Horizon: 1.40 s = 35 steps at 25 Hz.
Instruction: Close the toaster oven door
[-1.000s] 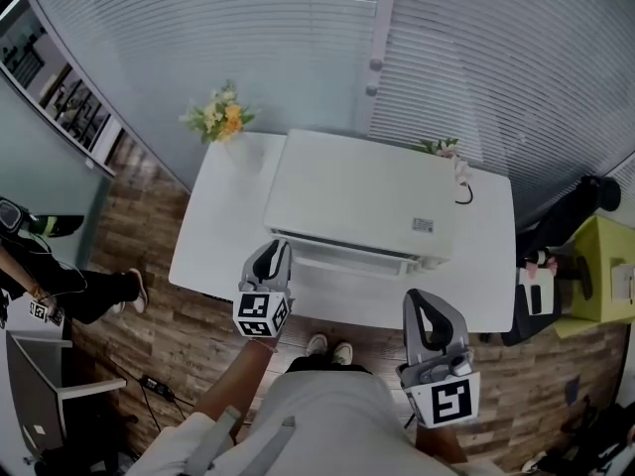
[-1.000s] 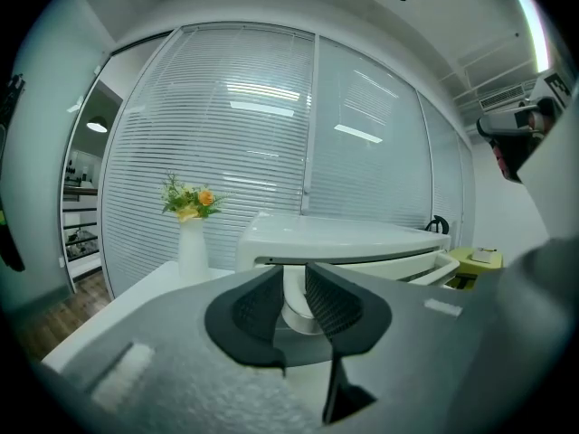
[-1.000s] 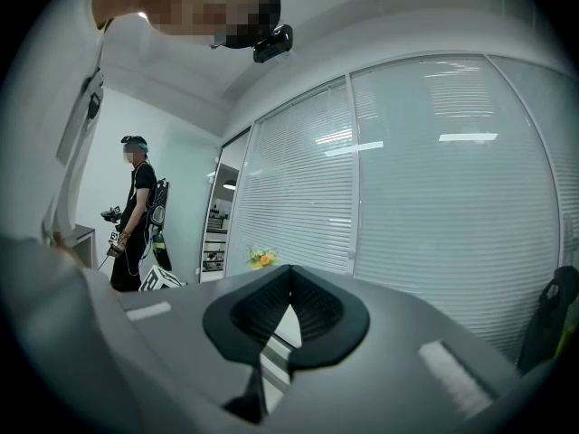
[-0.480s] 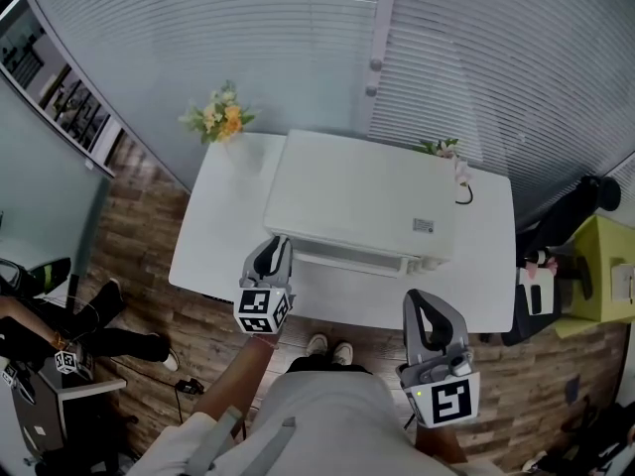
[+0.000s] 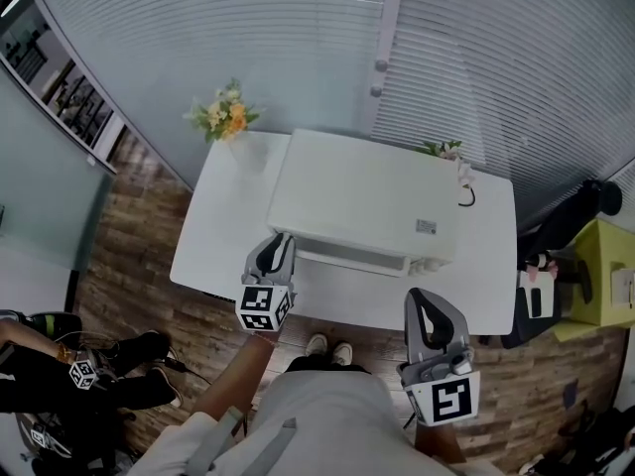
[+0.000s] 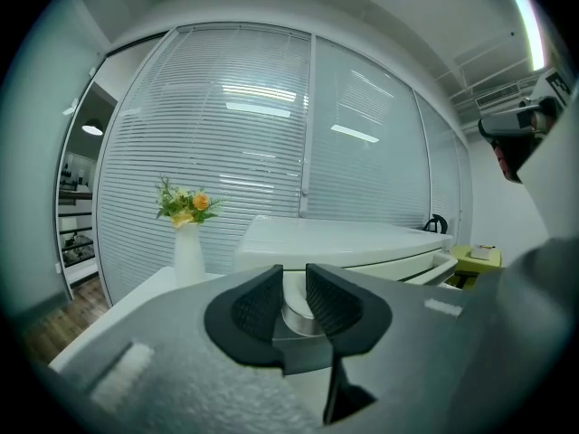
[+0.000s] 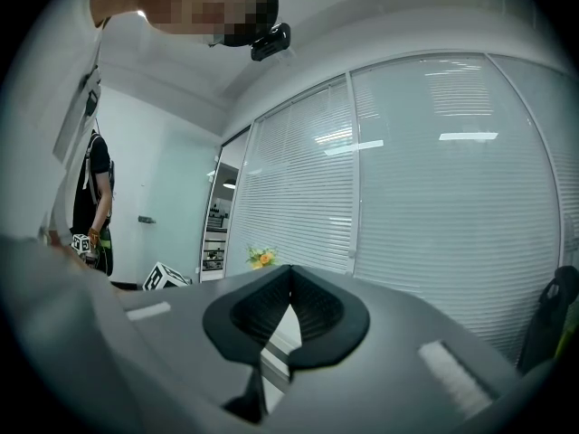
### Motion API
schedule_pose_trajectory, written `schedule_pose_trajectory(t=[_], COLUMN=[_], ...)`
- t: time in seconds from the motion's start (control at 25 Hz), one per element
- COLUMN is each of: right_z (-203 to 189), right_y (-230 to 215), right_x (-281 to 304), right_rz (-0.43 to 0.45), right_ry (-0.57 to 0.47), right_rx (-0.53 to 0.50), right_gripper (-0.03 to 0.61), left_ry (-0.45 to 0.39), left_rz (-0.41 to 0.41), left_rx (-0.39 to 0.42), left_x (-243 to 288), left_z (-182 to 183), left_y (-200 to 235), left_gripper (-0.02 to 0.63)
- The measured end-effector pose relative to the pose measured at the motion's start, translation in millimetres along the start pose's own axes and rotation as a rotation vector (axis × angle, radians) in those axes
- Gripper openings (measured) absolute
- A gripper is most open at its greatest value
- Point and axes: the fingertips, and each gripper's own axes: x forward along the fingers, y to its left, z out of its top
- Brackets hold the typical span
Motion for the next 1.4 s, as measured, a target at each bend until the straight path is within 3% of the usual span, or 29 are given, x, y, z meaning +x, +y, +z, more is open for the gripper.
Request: schedule_pose_trajectory(t=[0.28,0.92,1.4], right_z=[1,1,3], right_y=[0,-6,-10], right_x=[2,0,-4], right_rz=[-0.007,-0.003,-0.004], right_ry=[0.009,0.009,0.016], right_rx=[0.025,-0.008,-0.02], right_gripper=[0.005,0.005,0.005], left_ry=[-0.018,-0.184,-0.229], left_rz=[-0.005,-0.116,-0.193], left_rx=[0.033,0.051,0.05], left_x=[-22,-83,-109], left_z=[19,129,163], left_y=[-4,-65,-98], left_gripper=[0.086,0.069,0.061])
